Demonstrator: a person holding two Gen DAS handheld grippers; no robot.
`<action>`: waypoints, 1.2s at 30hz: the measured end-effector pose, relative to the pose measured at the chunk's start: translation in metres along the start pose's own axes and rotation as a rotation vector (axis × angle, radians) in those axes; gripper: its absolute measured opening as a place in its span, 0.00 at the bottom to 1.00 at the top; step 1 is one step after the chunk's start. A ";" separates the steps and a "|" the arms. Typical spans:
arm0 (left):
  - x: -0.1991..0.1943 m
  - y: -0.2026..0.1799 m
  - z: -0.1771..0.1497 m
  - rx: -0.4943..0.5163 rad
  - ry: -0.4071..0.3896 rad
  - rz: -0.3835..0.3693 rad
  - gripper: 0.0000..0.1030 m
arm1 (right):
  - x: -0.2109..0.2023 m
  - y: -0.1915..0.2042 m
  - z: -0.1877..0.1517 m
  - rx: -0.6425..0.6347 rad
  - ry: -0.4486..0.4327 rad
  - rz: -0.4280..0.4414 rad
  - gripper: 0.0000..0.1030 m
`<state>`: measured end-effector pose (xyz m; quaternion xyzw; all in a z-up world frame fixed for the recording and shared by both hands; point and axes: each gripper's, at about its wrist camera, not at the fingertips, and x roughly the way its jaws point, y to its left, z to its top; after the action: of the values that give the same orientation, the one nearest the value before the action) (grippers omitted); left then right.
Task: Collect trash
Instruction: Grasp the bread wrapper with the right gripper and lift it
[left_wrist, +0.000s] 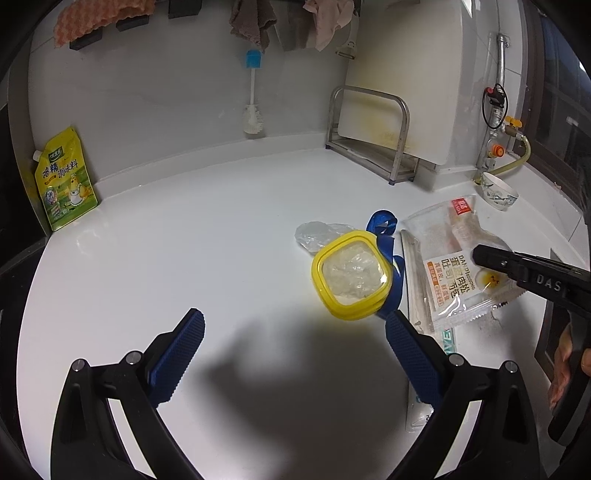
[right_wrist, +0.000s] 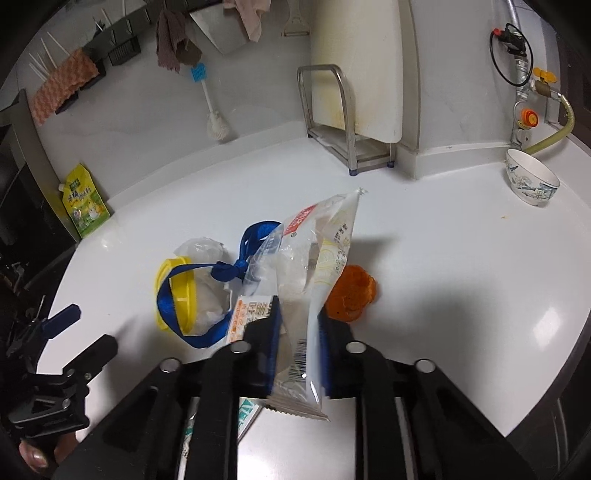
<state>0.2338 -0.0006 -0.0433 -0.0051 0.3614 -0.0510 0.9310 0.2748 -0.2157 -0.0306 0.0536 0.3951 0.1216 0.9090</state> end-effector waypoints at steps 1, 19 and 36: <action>0.001 0.000 0.000 -0.002 0.003 -0.002 0.94 | -0.005 -0.001 -0.001 0.007 -0.014 0.008 0.09; 0.031 -0.002 0.005 0.106 0.055 -0.058 0.94 | -0.062 -0.030 -0.025 0.117 -0.095 0.099 0.07; 0.053 0.006 0.028 0.350 0.035 -0.368 0.94 | -0.098 -0.040 -0.065 0.232 -0.113 0.208 0.08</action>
<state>0.2925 -0.0009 -0.0587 0.0912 0.3561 -0.2816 0.8863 0.1703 -0.2795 -0.0135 0.2057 0.3472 0.1653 0.8999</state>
